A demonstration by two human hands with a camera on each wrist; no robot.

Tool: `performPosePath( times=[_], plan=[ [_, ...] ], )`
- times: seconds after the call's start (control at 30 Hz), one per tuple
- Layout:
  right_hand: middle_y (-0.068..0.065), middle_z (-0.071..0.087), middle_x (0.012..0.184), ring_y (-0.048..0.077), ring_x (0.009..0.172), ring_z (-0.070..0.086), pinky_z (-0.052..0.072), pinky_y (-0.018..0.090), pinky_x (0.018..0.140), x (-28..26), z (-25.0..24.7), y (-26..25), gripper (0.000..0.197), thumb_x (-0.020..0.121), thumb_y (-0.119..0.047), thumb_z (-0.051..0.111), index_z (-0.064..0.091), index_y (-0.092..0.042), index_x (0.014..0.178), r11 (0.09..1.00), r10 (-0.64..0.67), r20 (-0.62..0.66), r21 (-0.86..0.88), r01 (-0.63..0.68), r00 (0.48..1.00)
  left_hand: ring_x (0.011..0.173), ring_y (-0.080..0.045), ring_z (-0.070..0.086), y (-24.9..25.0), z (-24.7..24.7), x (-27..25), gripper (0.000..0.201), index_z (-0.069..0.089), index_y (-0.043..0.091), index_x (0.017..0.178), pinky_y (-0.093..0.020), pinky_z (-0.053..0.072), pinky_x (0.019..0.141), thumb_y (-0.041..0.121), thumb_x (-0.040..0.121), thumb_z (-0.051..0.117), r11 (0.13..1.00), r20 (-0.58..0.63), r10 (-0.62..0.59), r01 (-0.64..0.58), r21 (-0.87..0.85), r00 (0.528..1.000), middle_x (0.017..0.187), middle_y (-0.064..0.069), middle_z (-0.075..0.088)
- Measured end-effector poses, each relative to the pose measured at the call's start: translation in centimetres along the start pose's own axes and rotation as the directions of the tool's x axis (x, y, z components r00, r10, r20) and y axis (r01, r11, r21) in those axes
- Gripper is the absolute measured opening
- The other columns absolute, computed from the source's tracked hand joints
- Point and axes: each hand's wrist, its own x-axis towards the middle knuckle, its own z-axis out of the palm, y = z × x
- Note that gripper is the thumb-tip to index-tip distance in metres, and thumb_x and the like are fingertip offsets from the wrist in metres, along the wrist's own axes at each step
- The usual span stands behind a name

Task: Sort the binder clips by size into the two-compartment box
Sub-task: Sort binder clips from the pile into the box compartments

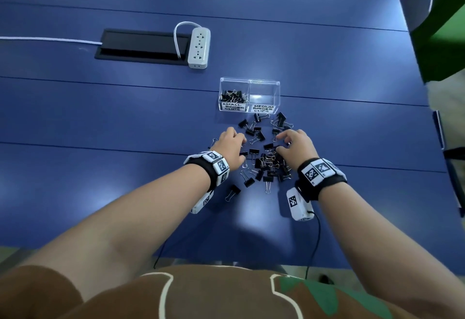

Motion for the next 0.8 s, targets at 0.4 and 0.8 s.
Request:
performPosePath(
  times=[0.4,0.8],
  plan=[
    [-0.004,0.045,0.101,0.015,0.107,0.037,0.039,0.031,0.095,0.3,0.4,-0.1,0.037,0.079,-0.007,0.059,0.065,-0.026,0.11,0.985,-0.138,0.149,-0.078,0.151,0.979,0.117,-0.025,0.043,1.0,0.6,-0.6,0.035,0.052,0.015,0.121,-0.042,0.047,0.095,0.017,0.087,0.058,0.997,-0.039,0.081,-0.081,-0.002,0.996,0.12,-0.007,0.044],
    [-0.002,0.062,0.08,0.015,0.075,0.054,0.041,0.022,0.071,0.7,-0.6,0.4,0.017,0.086,-0.014,0.054,0.069,-0.018,0.092,0.994,-0.098,0.104,0.068,0.091,0.99,0.111,-0.026,0.046,1.7,0.0,1.2,0.019,0.056,0.011,0.105,-0.042,0.048,0.09,0.012,0.087,0.05,0.993,-0.043,0.095,-0.092,0.07,0.995,0.112,-0.009,0.049]
  ],
)
